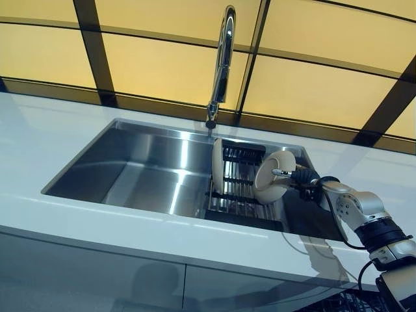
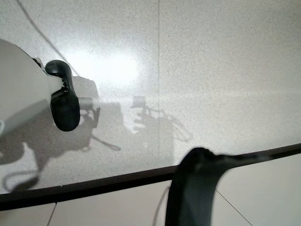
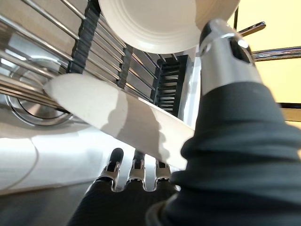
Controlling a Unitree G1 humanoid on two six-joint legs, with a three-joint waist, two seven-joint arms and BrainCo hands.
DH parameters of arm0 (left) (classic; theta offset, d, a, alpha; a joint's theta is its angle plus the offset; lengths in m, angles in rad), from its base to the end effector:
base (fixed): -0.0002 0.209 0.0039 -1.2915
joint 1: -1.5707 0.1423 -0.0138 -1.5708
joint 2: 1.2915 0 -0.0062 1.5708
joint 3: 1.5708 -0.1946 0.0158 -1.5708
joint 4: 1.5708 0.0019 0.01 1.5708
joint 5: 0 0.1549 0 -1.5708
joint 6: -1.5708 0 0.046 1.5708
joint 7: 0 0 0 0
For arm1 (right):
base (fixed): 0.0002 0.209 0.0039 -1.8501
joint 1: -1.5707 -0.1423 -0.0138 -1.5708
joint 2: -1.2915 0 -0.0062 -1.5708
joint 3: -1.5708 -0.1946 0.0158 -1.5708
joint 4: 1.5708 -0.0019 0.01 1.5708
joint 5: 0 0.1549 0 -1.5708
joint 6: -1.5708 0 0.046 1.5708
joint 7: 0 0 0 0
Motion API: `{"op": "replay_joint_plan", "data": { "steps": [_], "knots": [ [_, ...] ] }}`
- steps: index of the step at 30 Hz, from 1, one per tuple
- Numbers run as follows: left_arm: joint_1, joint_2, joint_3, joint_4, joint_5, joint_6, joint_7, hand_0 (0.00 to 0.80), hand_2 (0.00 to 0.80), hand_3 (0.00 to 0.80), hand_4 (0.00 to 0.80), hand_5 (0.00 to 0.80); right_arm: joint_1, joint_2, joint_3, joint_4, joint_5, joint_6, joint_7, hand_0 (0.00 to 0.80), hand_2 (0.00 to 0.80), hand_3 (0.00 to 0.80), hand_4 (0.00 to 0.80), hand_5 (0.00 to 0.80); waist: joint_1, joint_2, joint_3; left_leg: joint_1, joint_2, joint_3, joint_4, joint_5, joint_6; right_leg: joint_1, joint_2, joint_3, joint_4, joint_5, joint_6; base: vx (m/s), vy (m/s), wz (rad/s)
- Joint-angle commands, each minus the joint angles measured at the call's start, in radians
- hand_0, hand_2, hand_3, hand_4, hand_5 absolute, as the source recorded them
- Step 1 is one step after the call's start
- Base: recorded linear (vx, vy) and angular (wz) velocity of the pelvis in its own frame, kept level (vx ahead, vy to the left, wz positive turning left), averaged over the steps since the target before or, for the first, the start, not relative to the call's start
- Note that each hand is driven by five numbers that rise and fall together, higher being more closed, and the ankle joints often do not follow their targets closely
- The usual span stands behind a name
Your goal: Take plates into dishwasher
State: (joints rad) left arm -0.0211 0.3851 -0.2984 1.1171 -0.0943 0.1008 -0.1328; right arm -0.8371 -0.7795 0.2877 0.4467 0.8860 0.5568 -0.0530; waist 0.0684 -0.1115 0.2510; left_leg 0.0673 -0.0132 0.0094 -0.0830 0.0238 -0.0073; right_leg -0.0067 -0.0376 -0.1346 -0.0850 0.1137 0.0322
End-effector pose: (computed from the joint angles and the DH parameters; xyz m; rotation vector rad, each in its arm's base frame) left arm 0.0993 0.2657 -0.1238 0.3489 1.2529 -0.0885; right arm 0.3445 -0.2466 0.1950 -0.0048 0.2635 0.0600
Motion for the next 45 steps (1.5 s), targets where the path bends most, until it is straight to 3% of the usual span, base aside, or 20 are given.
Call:
{"op": "replay_joint_plan", "data": {
  "steps": [1,5,6,7,8,27,38,45],
  "knots": [
    [-0.015,0.001,-0.068,0.024,-0.020,0.001,0.009,0.000,0.000,0.000,0.000,0.000,-0.108,-0.018,0.011,0.014,0.021,-0.025,0.002,0.000,0.000,0.000,0.000,0.000,0.022,0.012,0.005,-0.053,-0.027,0.016,0.016,-0.027,0.022,-0.010,-0.005,-0.029,0.049,-0.053,0.066,0.000,0.000,0.00],
    [-0.013,0.000,-0.062,0.017,-0.044,-0.003,0.010,0.000,0.000,0.000,0.000,0.000,-0.118,-0.014,0.019,0.021,0.025,-0.023,-0.007,0.000,0.000,0.000,0.000,0.000,0.024,0.015,0.016,-0.061,-0.028,0.014,0.015,-0.023,0.022,-0.016,-0.003,-0.027,0.048,-0.052,0.063,-0.005,0.004,0.05],
    [-0.012,0.000,-0.060,0.017,-0.051,-0.009,0.010,0.000,0.000,0.000,0.000,0.000,-0.118,-0.016,0.018,0.023,0.025,-0.022,-0.005,0.141,0.141,0.141,0.141,0.141,0.024,0.015,0.019,-0.065,-0.027,0.013,0.014,-0.021,0.020,-0.019,-0.003,-0.028,0.048,-0.052,0.062,-0.006,-0.002,0.07],
    [-0.013,-0.001,-0.061,0.017,-0.057,-0.015,0.012,0.000,0.000,0.000,0.000,0.000,-0.120,-0.014,0.020,0.027,0.021,-0.030,-0.015,0.398,0.398,0.398,0.398,0.398,0.024,0.015,0.023,-0.069,-0.026,0.012,0.014,-0.019,0.019,-0.022,-0.002,-0.029,0.047,-0.052,0.061,-0.017,-0.007,0.05],
    [-0.015,-0.001,-0.060,0.014,-0.064,-0.018,0.014,0.000,0.000,0.000,0.000,0.000,-0.128,-0.016,0.020,0.037,0.007,-0.034,-0.012,0.800,0.800,0.800,0.800,0.800,0.026,0.015,0.029,-0.074,-0.025,0.011,0.014,-0.018,0.018,-0.025,-0.002,-0.030,0.047,-0.052,0.060,-0.030,-0.010,0.03],
    [-0.023,-0.007,-0.086,0.007,-0.057,-0.036,0.021,0.000,0.000,0.000,0.000,0.000,-0.202,-0.082,0.040,0.097,-0.118,-0.087,-0.061,0.800,0.800,0.800,0.800,0.800,0.029,0.013,0.025,-0.064,-0.023,0.008,0.012,-0.020,0.011,-0.009,0.001,-0.044,0.039,-0.055,0.055,-0.008,-0.005,0.01],
    [-0.023,-0.019,-0.089,0.034,-0.038,-0.044,0.012,0.000,0.000,0.000,0.000,0.000,-0.248,-0.121,0.048,0.075,-0.134,-0.126,-0.105,0.800,0.800,0.800,0.800,0.800,0.012,0.010,-0.034,-0.026,-0.027,0.021,0.009,-0.034,0.010,0.024,0.004,-0.030,0.032,-0.062,0.057,-0.016,0.022,-0.03],
    [-0.024,-0.030,-0.093,0.037,-0.020,-0.033,-0.001,0.000,0.000,0.000,0.000,0.000,-0.281,-0.177,0.053,0.034,-0.152,-0.112,-0.117,0.800,0.800,0.800,0.800,0.800,-0.014,0.005,-0.091,0.005,-0.030,0.043,0.012,-0.046,0.015,0.040,0.009,0.000,0.041,-0.068,0.061,-0.021,0.057,-0.12]
  ]
}}
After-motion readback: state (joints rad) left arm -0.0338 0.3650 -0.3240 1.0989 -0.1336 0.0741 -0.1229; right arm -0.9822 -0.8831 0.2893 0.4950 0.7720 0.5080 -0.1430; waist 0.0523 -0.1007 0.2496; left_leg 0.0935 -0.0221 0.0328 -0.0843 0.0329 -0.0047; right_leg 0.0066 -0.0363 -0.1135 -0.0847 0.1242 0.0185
